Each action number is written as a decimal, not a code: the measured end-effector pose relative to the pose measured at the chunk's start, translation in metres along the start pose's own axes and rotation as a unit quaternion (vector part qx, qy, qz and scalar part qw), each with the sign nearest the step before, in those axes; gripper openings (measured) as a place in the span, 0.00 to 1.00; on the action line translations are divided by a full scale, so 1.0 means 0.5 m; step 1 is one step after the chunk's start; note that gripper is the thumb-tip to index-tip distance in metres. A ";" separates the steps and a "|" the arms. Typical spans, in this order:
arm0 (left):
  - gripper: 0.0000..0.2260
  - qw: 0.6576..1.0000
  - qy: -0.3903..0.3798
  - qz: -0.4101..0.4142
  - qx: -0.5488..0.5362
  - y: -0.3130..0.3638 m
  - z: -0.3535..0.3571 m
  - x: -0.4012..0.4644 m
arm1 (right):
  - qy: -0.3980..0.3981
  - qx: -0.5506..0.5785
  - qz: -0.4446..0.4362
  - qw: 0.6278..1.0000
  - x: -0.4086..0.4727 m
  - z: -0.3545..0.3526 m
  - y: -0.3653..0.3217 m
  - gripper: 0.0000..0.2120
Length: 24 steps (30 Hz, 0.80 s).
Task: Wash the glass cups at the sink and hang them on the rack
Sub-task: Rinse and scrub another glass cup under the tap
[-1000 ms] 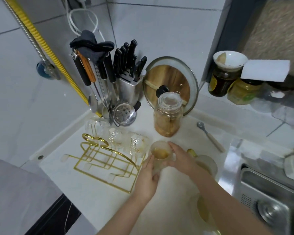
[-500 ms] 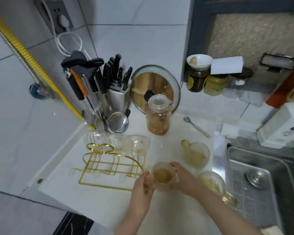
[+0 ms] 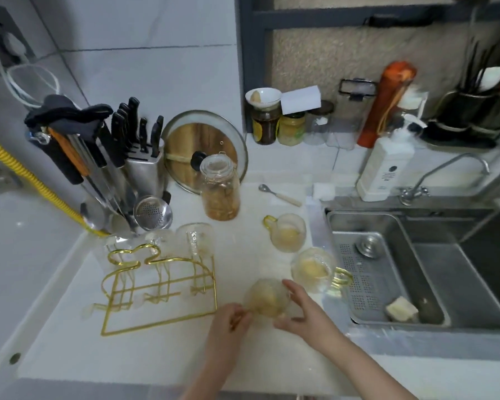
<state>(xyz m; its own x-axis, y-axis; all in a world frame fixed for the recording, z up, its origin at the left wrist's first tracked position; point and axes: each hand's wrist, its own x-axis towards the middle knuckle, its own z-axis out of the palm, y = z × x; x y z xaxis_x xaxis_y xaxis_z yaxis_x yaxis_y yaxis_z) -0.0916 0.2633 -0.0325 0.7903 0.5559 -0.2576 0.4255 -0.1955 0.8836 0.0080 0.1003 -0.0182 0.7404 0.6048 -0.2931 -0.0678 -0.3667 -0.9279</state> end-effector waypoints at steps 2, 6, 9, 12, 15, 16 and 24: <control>0.09 0.999 -0.011 0.012 -0.038 0.025 0.018 -0.011 | 0.037 0.011 -0.007 0.999 -0.031 -0.023 -0.001 0.35; 0.07 0.993 -0.061 0.046 -0.086 0.092 0.075 -0.036 | 0.112 0.028 -0.030 0.993 -0.099 -0.093 -0.002 0.35; 0.05 0.987 -0.111 0.076 -0.090 0.148 0.134 -0.055 | 0.152 0.044 -0.042 0.987 -0.154 -0.162 -0.002 0.35; 0.04 0.978 -0.161 0.100 -0.084 0.196 0.214 -0.075 | 0.195 0.043 -0.044 0.979 -0.211 -0.247 0.018 0.34; 0.05 0.969 -0.206 0.122 -0.060 0.246 0.311 -0.096 | 0.234 0.042 -0.036 0.971 -0.262 -0.343 0.056 0.33; 0.05 0.967 -0.219 0.123 -0.050 0.263 0.346 -0.101 | 0.245 0.044 -0.033 0.968 -0.276 -0.377 0.069 0.33; 0.02 0.978 -0.189 0.092 -0.012 0.390 0.680 -0.124 | 0.279 0.045 -0.034 0.959 -0.312 -0.677 0.171 0.30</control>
<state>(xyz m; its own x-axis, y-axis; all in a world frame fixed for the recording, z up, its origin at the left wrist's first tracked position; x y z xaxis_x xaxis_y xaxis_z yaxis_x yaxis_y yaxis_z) 0.0920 -0.0840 0.0228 0.9608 0.1734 -0.2162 0.2545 -0.2428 0.9361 0.1133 -0.2647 0.0262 0.9858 0.1443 -0.0860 -0.0455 -0.2632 -0.9637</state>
